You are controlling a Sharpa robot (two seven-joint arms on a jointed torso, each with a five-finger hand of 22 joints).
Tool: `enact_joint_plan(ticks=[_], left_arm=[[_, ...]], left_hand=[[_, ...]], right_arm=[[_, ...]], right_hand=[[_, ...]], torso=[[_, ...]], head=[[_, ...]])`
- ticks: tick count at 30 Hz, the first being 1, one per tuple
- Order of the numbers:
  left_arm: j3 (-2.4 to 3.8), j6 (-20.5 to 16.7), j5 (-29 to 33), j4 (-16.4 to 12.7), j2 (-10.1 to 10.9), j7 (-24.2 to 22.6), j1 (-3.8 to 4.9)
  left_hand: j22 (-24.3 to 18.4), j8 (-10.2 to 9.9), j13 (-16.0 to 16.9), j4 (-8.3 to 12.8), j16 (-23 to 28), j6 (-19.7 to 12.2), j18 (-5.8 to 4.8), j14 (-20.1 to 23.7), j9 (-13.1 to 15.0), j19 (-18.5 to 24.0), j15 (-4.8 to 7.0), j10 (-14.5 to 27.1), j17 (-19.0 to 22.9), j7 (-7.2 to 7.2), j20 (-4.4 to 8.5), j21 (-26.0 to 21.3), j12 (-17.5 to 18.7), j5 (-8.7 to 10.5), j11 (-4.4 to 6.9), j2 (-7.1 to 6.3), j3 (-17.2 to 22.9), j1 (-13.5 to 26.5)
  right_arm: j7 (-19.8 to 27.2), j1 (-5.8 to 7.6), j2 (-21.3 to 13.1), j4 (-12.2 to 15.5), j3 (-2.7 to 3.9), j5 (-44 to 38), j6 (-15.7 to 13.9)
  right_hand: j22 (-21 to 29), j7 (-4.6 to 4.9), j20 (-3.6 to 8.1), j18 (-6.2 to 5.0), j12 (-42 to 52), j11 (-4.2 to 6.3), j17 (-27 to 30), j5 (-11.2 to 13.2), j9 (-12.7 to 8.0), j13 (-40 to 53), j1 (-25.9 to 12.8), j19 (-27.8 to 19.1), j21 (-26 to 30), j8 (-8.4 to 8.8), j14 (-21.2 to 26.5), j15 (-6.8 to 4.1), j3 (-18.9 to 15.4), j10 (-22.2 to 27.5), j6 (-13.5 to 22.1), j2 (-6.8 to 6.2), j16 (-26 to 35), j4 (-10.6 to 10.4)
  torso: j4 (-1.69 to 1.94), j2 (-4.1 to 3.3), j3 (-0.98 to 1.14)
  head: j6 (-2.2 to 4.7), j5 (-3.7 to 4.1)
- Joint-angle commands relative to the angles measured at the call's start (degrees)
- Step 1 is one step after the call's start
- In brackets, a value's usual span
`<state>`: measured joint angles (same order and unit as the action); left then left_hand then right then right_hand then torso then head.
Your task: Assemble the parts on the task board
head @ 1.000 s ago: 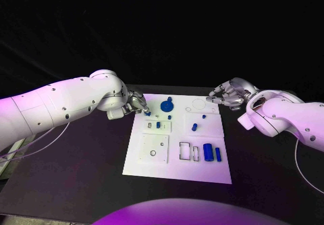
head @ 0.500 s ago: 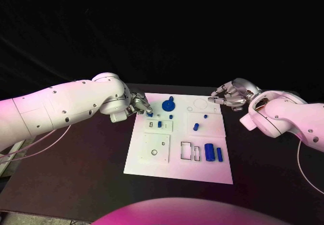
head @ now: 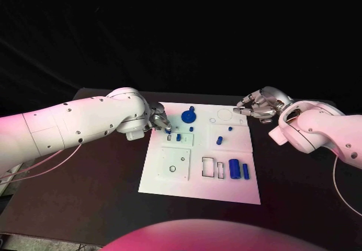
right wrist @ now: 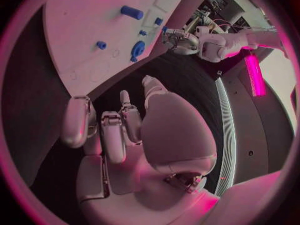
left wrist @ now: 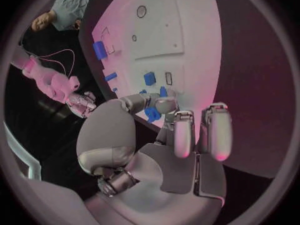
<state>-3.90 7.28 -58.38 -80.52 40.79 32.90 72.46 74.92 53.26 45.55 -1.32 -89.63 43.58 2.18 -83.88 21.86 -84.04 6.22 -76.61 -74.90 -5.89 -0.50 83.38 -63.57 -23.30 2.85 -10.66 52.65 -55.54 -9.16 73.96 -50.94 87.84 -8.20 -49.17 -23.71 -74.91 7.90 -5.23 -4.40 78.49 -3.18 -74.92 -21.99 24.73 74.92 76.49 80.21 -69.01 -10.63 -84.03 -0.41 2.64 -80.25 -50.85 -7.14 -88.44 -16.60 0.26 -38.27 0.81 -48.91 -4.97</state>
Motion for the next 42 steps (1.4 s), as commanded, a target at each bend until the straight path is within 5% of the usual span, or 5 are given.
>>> enact_joint_plan(ticks=[1, 42], left_arm=[[-0.04, 0.1, -2.3, -0.2, -0.2, 0.7, -0.26], [-0.29, 3.7, -4.5, 0.3, -1.6, 2.2, -1.29]], left_hand=[[13.0, 5.4, 0.2, 1.4, -0.4, 5.6, -0.64, -6.1, 12.9, -3.1, 0.41, -0.5, -15.1, 5.23, 0.51, 0.3, -0.3, -0.05, 0.05, 0.59, 0.9, 0.2], [13.2, 4.2, 0.8, 0.4, -0.4, 8.4, -0.78, -6.1, 12.5, -3.3, 0.53, -2.3, -15.1, 5.78, 0.66, 0.9, 0.1, 2.61, 0.43, 2.07, -3.9, 0.2]], right_arm=[[0.4, -0.04, 0.0, 0.1, 0.00, -0.2, 0.9], [0.5, -0.05, 0.1, 0.0, 0.00, -0.1, 0.9]], right_hand=[[-1.8, -0.07, 0.08, -0.66, -0.1, 0.05, -10.1, -0.3, 0.1, 1.6, -0.4, -0.5, 0.4, -0.28, -4.8, -0.52, 0.4, 0.2, 0.4, 0.03, 0.2, -0.1], [-1.8, -0.10, 0.09, -0.67, -0.1, 0.08, -10.1, -0.9, 0.1, 1.6, -1.0, -0.5, 0.5, -0.45, -4.8, -0.53, 0.4, 0.2, 0.3, 0.08, 0.2, -0.1]], torso=[[0.02, -0.02, 0.01], [0.04, 0.08, 0.05]], head=[[-0.28, 0.09], [-1.06, 0.21]])
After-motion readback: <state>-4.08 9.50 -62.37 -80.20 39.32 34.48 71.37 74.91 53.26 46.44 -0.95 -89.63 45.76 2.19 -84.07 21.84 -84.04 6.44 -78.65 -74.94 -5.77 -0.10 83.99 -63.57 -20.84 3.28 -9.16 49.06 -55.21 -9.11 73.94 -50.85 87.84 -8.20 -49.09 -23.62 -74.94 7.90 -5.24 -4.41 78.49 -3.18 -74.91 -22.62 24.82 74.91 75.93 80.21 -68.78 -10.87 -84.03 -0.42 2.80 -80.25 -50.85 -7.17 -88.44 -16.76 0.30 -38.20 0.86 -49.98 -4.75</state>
